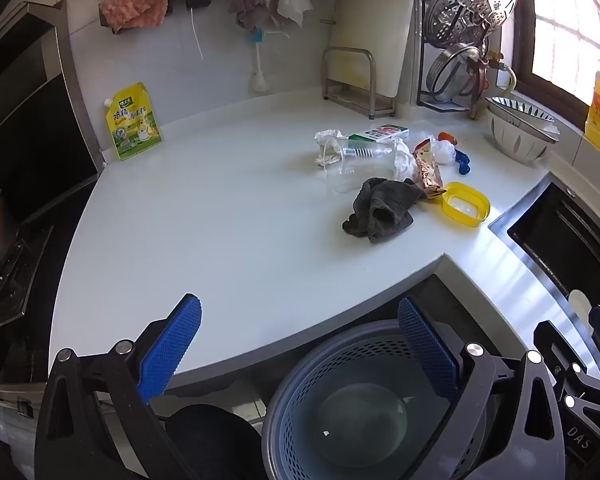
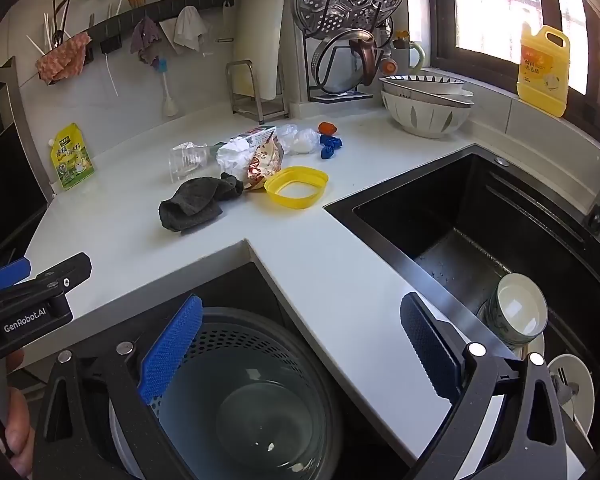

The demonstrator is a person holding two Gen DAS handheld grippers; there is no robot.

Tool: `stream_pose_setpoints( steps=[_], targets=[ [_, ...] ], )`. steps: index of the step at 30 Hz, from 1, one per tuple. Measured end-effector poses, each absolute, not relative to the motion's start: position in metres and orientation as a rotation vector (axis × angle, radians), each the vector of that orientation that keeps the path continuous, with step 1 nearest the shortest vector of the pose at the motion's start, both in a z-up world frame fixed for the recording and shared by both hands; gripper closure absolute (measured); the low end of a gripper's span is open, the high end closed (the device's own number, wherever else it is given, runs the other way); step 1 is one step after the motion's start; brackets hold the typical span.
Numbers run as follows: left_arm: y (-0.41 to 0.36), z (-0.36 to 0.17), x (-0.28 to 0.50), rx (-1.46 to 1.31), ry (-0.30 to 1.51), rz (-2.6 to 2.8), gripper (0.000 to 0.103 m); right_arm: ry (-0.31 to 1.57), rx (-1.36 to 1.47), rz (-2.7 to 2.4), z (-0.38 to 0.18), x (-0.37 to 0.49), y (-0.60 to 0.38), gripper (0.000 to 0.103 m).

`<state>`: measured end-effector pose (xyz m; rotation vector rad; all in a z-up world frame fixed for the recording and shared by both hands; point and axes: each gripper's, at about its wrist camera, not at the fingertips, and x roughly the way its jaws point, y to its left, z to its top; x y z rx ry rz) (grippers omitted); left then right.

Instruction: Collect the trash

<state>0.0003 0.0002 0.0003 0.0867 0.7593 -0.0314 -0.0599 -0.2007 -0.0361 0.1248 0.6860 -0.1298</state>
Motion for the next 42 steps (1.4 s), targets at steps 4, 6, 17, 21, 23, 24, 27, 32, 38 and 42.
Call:
stream_pose_setpoints(
  steps=[4,6,17,21,23,24,27,32,38,42],
  targets=[
    [0.0,0.001,0.001,0.089,0.758,-0.031,0.006,0.687,0.124,-0.13,-0.035,-0.061,-0.2,0.008],
    [0.0,-0.003,-0.002,0.086,0.756,-0.03,0.006,0.687,0.124,-0.13,-0.035,-0.061,-0.2,0.008],
    [0.006,0.001,-0.002,0.081,0.753,-0.024,0.006,0.684,0.121,-0.13,-0.029,-0.064,-0.199,0.008],
    [0.008,0.004,-0.004,0.078,0.749,-0.021,0.006,0.68,0.118,-0.13,-0.031,-0.062,-0.197,0.008],
    [0.008,0.004,-0.004,0.079,0.748,-0.018,0.006,0.679,0.116,-0.13,-0.031,-0.063,-0.197,0.008],
    [0.008,0.004,-0.004,0.08,0.747,-0.017,0.006,0.679,0.115,-0.13,-0.031,-0.062,-0.197,0.008],
    [0.009,0.004,-0.004,0.078,0.745,-0.018,0.006,0.679,0.117,-0.13,-0.03,-0.063,-0.197,0.008],
    [0.01,0.004,-0.003,0.075,0.748,-0.018,0.006,0.679,0.115,-0.13,-0.03,-0.063,-0.197,0.008],
    [0.01,0.004,-0.003,0.075,0.747,-0.018,0.006,0.677,0.116,-0.132,-0.029,-0.064,-0.197,0.008],
    [0.01,0.005,-0.003,0.076,0.747,-0.018,0.006,0.678,0.117,-0.131,-0.028,-0.064,-0.197,0.008]
  ],
)
